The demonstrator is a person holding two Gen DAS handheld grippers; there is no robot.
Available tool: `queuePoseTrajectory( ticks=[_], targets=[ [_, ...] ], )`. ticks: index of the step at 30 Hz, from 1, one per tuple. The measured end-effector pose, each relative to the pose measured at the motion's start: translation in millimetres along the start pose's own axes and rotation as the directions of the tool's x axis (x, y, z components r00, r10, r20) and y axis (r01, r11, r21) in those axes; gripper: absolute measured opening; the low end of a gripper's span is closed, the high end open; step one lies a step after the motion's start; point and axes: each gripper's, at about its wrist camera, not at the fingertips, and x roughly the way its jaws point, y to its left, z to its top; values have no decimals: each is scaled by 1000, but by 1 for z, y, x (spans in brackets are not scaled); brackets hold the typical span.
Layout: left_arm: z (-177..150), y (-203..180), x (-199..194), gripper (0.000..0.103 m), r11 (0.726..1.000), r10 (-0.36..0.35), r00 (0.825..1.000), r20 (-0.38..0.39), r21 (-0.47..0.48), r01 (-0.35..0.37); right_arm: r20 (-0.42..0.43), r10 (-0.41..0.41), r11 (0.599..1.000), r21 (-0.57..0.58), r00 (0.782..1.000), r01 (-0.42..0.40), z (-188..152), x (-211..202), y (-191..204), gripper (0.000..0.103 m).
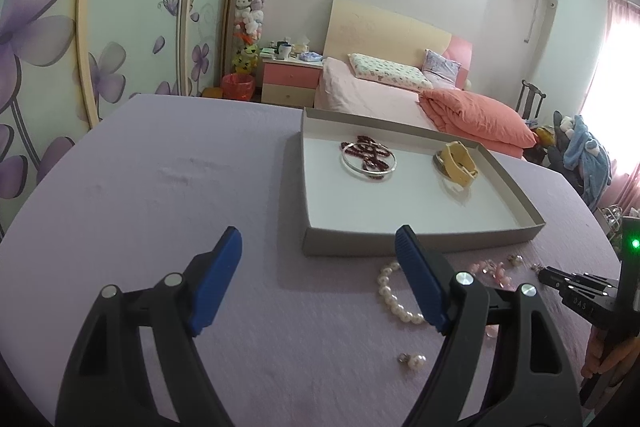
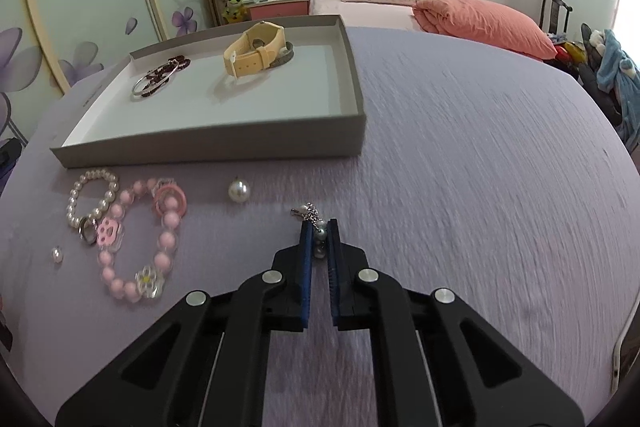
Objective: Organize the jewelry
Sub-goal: 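Withdraw left tool while right tool grasps the pearl cluster earring, then grasp the pearl drop pendant with left tool while right tool holds the earring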
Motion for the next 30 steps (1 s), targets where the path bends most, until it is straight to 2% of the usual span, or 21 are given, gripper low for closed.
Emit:
queuePoseTrajectory(
  ticks=[3,8,11,16,20,27,30],
  targets=[
    [-6,-5,-3,77,1000,-21,1000,-11,9,21,15,-11,1000,-5,1000,11,-10,-7,-2,8],
    [-19,-14,-7,81,998,-60,997,-49,25,61,19,21,997,68,1000,-23,-13,-11,-12,8],
    [-28,-23,-8,81,996,-68,994,-84,58,73,16,-9,999,44,1000,8,-12,-10,-6,8],
    [-48,-41,-10,81,989,-62,989,-137,126,80,15,-57,998,4,998,57,-15,-12,0,8],
    [-61,-55,-8,80,983,-43,983,-177,169,74,15,-65,998,-1,998,65,-18,-15,0,8],
    [-69,-72,7,59,977,-13,973,-232,204,62,14,-53,999,9,998,53,-20,-15,-1,8],
    [-69,-74,12,55,980,0,970,-243,195,49,14,-47,999,13,999,47,-19,-16,-3,8]
  ],
)
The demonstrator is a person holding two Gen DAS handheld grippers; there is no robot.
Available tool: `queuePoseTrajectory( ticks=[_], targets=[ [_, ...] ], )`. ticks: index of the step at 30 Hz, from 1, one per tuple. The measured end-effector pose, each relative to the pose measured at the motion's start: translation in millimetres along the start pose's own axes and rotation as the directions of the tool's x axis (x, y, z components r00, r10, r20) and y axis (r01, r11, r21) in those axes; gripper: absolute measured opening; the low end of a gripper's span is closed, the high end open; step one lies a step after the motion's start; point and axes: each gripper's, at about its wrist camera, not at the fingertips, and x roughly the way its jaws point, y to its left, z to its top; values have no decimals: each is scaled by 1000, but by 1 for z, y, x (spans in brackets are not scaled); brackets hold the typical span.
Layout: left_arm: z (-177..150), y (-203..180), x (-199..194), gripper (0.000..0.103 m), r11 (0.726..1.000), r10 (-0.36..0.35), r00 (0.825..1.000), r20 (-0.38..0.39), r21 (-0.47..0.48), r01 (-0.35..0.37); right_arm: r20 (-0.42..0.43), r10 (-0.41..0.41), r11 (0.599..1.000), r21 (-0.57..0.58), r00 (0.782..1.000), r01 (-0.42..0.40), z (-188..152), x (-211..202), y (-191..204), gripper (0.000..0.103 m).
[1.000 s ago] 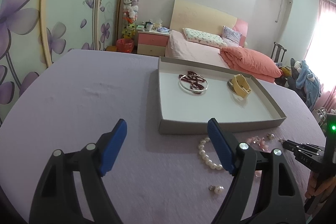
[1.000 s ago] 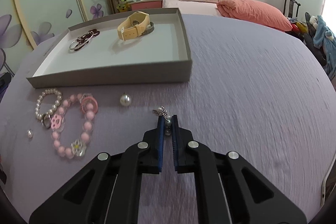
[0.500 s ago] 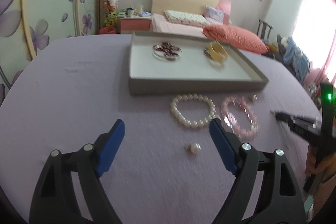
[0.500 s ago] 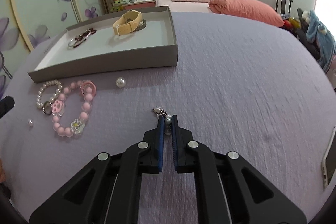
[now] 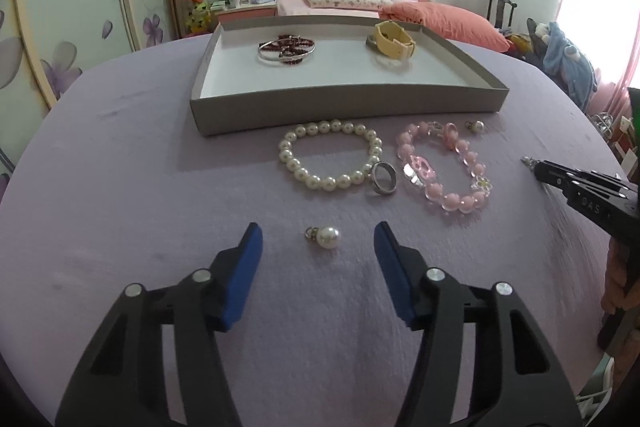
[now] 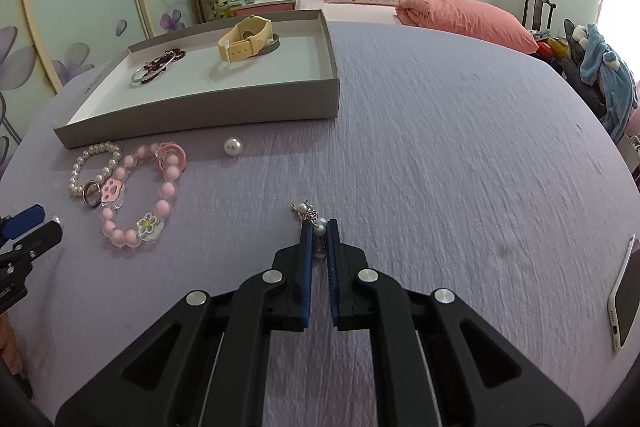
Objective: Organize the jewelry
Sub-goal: 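Grasp the pearl drop pendant with left tool while right tool holds the earring, then carry the pearl pendant and pearl earring over the tray with both tools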
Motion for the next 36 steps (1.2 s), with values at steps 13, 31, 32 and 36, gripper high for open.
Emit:
queuePoseTrajectory(
  ticks=[13,31,32,36],
  targets=[
    [2,-12,6,42,1000,28,999,-22,10,-28,-1,11,1000,8,1000,-11,-1,-2,-3,8],
    [3,-14,5,16,999,50,999,-16,7,-50,-1,13,1000,9,1000,-13,0,-2,-4,8],
    [3,-13,6,15,999,46,999,-16,3,-46,-1,14,1000,9,1000,-14,0,-2,-4,8],
    [3,-3,5,15,999,33,999,-10,-31,-33,-1,13,1000,9,1000,-13,0,-2,-4,8]
  ],
)
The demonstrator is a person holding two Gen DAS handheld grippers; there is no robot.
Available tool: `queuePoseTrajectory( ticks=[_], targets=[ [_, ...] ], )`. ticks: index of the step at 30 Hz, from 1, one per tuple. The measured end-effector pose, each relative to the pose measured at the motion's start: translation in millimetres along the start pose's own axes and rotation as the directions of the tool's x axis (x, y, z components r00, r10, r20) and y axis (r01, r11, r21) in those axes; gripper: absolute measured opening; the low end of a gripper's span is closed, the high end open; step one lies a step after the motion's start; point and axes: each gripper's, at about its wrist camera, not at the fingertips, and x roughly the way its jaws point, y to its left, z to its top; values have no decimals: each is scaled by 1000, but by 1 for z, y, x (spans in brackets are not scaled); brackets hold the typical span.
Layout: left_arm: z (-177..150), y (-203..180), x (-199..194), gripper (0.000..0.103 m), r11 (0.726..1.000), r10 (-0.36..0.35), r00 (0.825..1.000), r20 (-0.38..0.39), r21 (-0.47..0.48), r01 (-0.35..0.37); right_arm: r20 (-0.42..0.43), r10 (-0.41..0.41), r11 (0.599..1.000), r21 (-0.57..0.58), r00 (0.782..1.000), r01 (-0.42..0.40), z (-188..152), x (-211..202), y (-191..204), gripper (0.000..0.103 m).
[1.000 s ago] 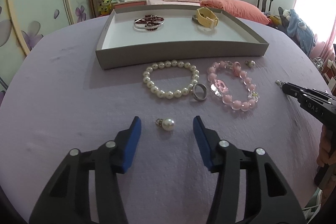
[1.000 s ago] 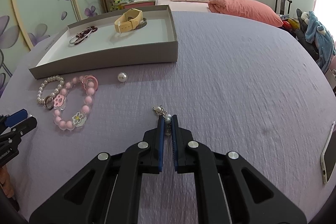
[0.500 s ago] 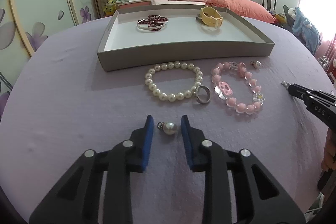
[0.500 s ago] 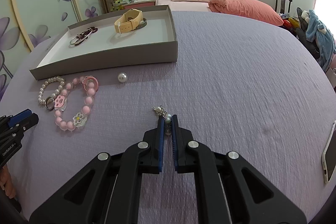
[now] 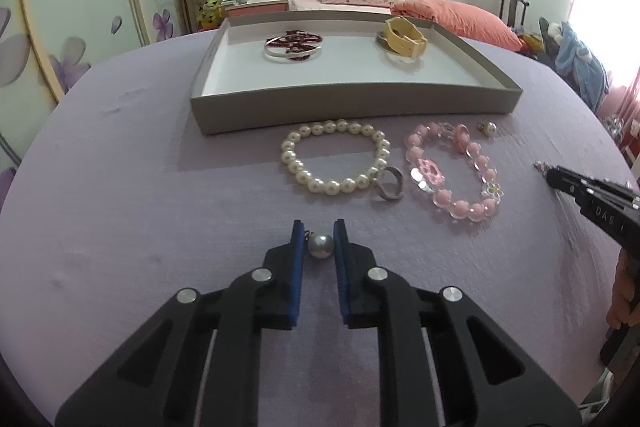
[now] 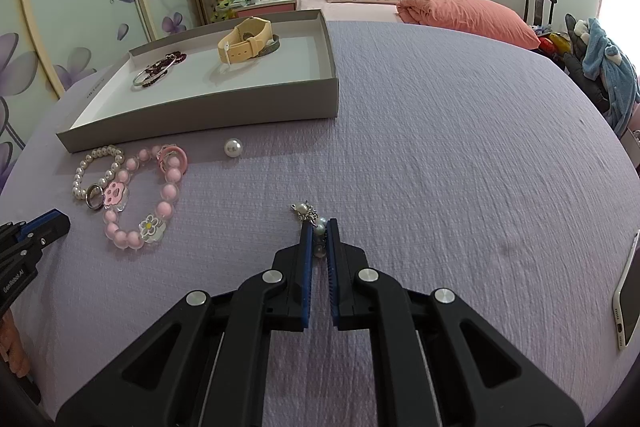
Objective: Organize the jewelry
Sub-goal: 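Carry the pearl pendant and pearl earring over the tray with both tools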
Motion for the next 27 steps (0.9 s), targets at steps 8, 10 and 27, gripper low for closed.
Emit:
queuePoseTrajectory(
  ticks=[8,10,27],
  targets=[
    [5,35,-8,15,994,-26,998,59,-107,32,0,0,1000,-1,1000,0,0,0,0,8],
    [6,39,-9,15,992,-32,997,70,-120,40,0,-1,1000,-1,1000,1,0,0,0,8],
    [6,47,-14,15,984,-63,993,103,-159,79,6,9,1000,2,1000,-9,1,0,-1,7]
  ],
)
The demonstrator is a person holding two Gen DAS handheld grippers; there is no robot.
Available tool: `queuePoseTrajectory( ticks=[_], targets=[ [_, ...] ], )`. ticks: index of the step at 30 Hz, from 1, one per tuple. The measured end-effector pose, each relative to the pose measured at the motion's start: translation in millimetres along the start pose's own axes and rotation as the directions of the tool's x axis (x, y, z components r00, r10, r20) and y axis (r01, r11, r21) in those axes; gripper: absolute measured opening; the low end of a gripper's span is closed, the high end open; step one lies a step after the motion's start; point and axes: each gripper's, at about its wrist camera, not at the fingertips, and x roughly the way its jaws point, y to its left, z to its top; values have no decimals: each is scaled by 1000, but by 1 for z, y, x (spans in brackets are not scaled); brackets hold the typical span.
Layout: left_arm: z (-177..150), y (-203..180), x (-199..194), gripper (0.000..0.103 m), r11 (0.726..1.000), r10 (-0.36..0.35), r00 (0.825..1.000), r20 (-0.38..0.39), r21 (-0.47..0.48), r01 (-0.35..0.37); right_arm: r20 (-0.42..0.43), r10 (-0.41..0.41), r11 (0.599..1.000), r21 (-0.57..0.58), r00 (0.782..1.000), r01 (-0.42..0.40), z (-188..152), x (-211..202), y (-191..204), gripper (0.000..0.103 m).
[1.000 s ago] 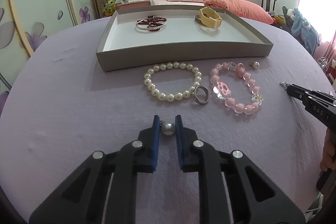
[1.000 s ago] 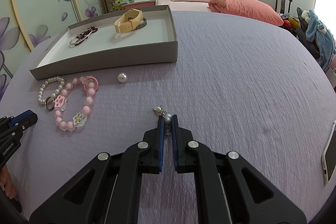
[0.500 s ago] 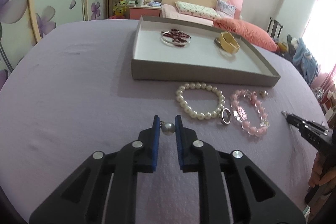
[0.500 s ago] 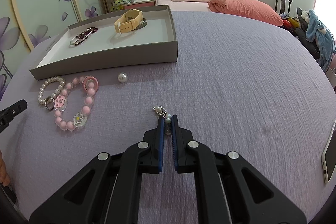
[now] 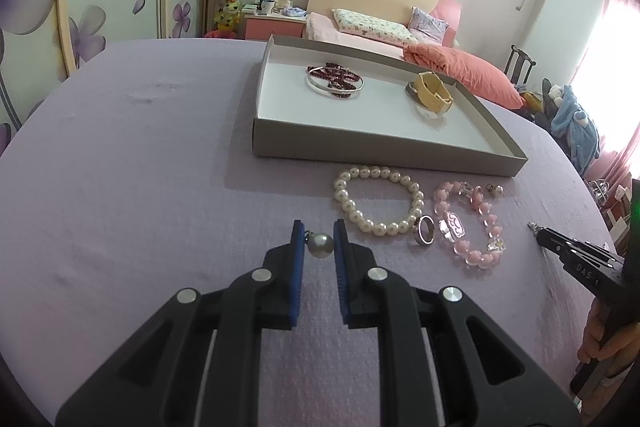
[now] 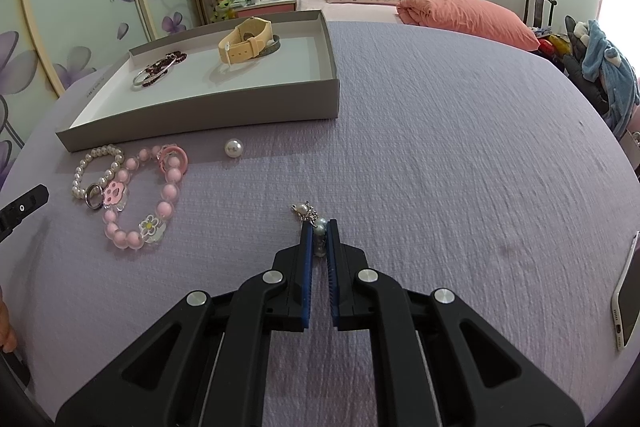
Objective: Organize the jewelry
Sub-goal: 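Carry the pearl pendant and pearl earring over the tray with both tools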
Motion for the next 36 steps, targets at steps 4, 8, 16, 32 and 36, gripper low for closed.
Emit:
queuePoseTrajectory(
  ticks=[4,8,16,32,36],
  targets=[
    [3,0,-8,15,1000,1,1000,23,0,-1,79,17,1000,-3,997,-17,1,-13,3,7],
    [9,-3,-18,15,1000,6,998,56,3,-6,170,45,999,-12,984,-43,7,-30,9,7],
    [30,-19,-36,15,999,7,990,138,51,-14,327,97,995,-47,940,-86,41,-62,24,7],
    [107,-60,-14,15,992,-23,952,307,128,-18,494,143,989,-50,858,-136,119,-55,49,7],
    [127,-65,2,15,991,-31,944,328,134,-14,516,143,989,-57,845,-133,140,-43,56,7]
  ],
)
